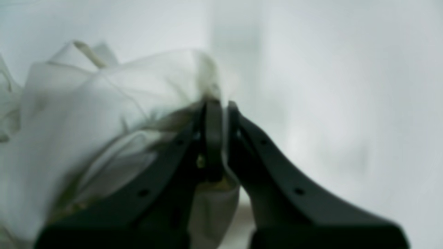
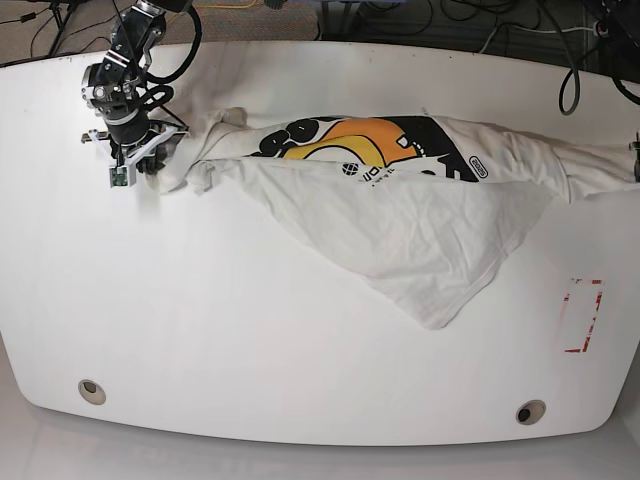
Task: Layout the t-shirt on the table in an organized manner, then fold the t-shirt properly
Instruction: 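Lay the shirt down and release the left gripper, right gripper holding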
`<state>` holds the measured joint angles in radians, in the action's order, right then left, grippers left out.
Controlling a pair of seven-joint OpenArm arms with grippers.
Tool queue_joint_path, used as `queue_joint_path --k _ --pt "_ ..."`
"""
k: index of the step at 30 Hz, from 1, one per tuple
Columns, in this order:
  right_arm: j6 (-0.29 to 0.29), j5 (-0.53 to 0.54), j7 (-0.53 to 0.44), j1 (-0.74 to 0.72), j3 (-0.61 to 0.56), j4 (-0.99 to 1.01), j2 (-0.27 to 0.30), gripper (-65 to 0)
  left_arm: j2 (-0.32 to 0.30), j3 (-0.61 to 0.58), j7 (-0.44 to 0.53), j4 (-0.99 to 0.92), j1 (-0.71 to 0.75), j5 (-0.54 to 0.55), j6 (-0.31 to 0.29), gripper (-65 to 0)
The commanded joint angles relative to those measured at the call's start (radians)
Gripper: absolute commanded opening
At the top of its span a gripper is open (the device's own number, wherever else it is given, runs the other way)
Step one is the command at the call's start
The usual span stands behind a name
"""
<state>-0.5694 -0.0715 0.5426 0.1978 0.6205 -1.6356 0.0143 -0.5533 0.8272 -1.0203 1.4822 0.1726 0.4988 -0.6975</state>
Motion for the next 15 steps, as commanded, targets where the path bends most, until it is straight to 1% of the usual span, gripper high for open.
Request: queue_joint_path --k 1,3,7,11,13,15 --pt "0.004 0.009 -0.017 -0.016 0.002 -0.018 0.013 -64.8 -0.029 0.002 -0.038 0.065 -0.023 0.080 -0.001 -25.1" --pt "0.004 0.009 -0.017 -0.021 0.003 -0.018 0.013 -64.8 -0.029 -0.012 -0.088 0.104 -0.034 0.153 -0.001 -25.1" --pt "0.004 0.009 -0.016 -0.024 0.003 -0.018 0.013 -64.8 -0.029 -0.055 -0.157 0.165 -0.057 0.248 -0.001 -25.1" --pt "0.004 0.009 -0.016 -0.025 0.003 -0.018 0.013 -64.8 -0.029 -0.065 -0.176 0.212 -0.075 0.312 -0.001 -25.1" --pt "0.004 0.009 -0.016 -0.025 0.003 -0.018 0.013 -64.8 -0.027 -0.075 -0.174 0.217 -0.086 0.323 -0.001 -25.1" --pt "0.004 0.009 -0.016 -0.025 0.003 -0.018 0.013 -64.8 -0.023 -0.092 -0.173 0.216 -0.129 0.323 -0.001 -25.1"
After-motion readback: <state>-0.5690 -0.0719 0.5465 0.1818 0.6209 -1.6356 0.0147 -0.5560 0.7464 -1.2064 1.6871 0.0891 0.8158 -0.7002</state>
